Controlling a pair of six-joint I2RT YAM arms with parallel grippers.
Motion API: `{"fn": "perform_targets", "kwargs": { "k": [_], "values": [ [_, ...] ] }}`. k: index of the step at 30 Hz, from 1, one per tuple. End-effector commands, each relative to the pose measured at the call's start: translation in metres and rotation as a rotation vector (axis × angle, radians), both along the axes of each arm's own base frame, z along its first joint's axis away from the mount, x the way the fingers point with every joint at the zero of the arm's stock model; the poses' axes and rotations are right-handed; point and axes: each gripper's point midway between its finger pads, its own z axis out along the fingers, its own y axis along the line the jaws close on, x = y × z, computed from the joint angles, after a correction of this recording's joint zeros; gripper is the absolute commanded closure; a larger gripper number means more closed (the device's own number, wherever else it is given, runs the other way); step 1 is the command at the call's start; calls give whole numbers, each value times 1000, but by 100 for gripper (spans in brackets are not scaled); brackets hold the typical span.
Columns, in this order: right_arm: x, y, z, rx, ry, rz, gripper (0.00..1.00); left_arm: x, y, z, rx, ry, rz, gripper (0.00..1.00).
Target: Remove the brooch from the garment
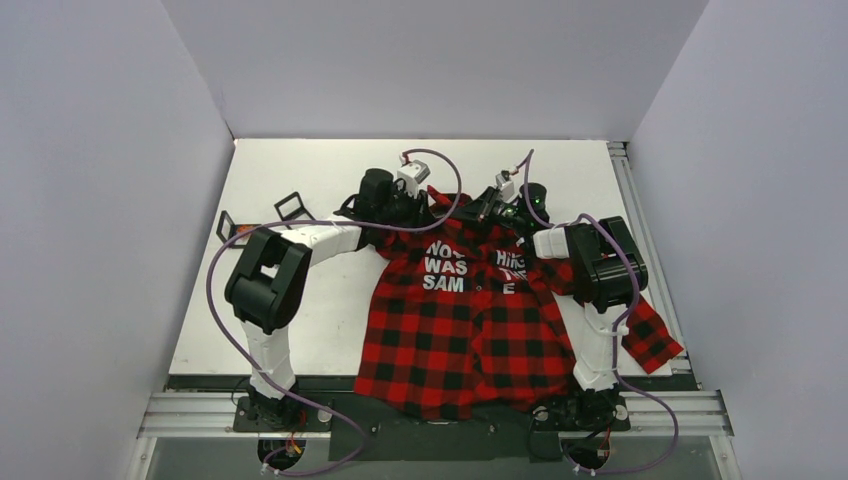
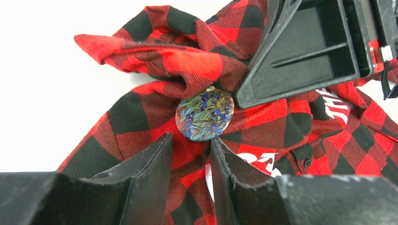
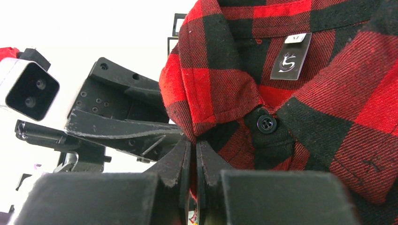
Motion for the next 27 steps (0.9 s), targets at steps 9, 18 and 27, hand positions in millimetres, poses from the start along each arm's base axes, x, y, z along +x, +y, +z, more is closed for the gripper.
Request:
{"fn": "perform_targets", "kwargs": {
  "k": [9, 18, 27],
  "values": [
    [-8, 10, 7, -28, -72, 48, 100, 10, -3, 43, -109, -92, -11, 55],
    [-1, 5, 11, -19, -81, 29, 100, -1, -5, 45, -79, -108, -70, 42],
    [-2, 6, 13, -8, -87, 29, 100, 2, -8, 52, -134, -63, -68, 32]
  ]
}}
